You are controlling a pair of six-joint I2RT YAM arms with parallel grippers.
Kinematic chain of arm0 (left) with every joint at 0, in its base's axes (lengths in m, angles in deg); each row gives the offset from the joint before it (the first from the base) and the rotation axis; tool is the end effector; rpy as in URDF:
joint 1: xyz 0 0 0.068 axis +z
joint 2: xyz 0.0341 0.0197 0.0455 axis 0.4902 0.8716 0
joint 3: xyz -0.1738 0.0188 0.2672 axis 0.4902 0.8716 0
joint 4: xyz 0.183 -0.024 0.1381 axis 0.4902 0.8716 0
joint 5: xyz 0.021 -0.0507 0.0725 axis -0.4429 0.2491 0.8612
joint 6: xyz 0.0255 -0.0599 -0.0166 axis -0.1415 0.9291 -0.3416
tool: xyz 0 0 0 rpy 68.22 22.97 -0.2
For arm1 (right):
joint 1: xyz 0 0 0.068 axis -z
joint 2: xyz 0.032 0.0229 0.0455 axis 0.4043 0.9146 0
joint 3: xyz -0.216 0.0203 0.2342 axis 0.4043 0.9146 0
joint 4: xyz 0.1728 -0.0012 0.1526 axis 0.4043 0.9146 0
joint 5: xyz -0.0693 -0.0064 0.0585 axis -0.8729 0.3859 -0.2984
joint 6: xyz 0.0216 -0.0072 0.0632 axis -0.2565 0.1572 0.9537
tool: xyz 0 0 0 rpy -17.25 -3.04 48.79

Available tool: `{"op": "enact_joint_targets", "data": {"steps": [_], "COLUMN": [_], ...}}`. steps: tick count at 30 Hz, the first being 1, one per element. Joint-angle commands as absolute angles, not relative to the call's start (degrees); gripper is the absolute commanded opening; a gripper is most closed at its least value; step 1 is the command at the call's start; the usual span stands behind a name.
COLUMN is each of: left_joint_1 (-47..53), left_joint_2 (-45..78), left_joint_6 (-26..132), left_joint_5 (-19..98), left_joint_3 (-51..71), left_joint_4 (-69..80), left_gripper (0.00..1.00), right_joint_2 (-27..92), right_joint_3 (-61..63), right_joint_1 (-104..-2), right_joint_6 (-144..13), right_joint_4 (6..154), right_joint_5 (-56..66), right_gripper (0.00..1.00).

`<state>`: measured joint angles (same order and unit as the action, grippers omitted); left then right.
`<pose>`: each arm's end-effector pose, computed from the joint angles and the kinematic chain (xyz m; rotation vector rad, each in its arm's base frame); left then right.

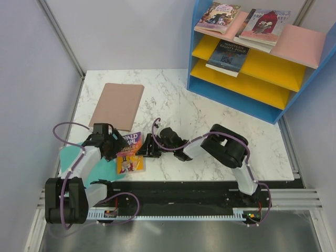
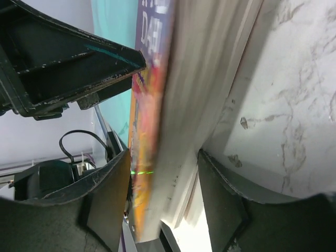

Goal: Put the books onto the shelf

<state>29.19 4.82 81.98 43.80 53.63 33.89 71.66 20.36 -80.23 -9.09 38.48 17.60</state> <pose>0.1499 -0.0042 0.2072 -0.8952 2.5314 -0.3196 0.2278 0.3756 0.1699 -0.1279 2.3776 1.5589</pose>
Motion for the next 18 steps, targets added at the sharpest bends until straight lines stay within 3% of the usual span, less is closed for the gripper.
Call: {"op": "enact_joint_targets", "data": {"steps": [1,10,18], "left_joint_1": [28.7,28.7,28.7], "left_joint_2": [7.5,1.7,-4.8], "left_joint_6": [82.9,80.8,76.0], "left_joint_5": [33.9,31.8,32.2], "left_joint_3": [56.8,54.9,51.6], "left_joint_4": [29.8,31.1,31.2], "left_gripper": [0.86,0.83,0.88], "right_joint_2": [74.1,73.1,62.3], "right_joint_3": [16.1,16.7,21.3], "right_joint_1": [-81.9,-82.0,-78.4], "right_joint_6": [-7.0,-6.4,-12.6], "right_joint_4": [32.0,30.8,37.0], "right_joint_5": [18.5,18.4,18.7], "right_gripper": [0.56,0.07,0.02]}}
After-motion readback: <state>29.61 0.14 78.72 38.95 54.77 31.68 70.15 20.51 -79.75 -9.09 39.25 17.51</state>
